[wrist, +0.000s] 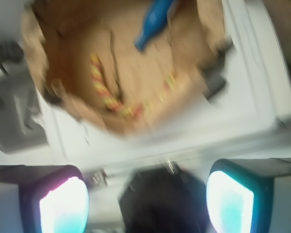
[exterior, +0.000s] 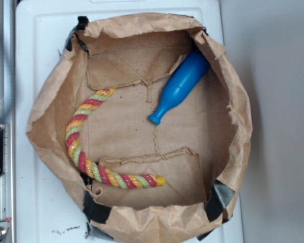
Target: Grab the blue bottle.
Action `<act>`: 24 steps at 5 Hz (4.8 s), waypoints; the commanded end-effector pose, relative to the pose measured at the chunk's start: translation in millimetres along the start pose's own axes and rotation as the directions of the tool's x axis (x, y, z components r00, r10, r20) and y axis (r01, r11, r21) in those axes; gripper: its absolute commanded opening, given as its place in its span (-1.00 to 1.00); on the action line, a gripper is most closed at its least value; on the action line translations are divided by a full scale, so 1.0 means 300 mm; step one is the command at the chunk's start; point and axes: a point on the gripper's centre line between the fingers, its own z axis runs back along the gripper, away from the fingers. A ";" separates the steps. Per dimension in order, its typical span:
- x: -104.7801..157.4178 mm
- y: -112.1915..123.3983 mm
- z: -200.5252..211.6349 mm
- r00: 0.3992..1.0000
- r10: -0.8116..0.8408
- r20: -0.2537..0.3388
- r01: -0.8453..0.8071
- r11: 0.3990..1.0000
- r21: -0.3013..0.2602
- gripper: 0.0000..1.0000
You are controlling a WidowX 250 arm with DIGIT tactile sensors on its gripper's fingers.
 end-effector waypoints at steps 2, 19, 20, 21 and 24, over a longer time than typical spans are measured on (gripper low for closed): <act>0.231 -0.048 -0.181 0.995 -0.061 0.084 0.059 0.998 0.020 1.00; 0.543 0.132 -0.671 0.924 0.290 0.251 -0.296 0.955 -0.013 1.00; 0.544 0.129 -0.655 0.919 0.296 0.260 -0.299 0.954 -0.030 0.51; 0.555 0.148 -0.596 0.890 0.339 0.304 -0.345 0.938 -0.037 -1.00; 0.448 0.040 -0.300 0.960 0.229 0.160 -0.192 0.958 -0.214 -1.00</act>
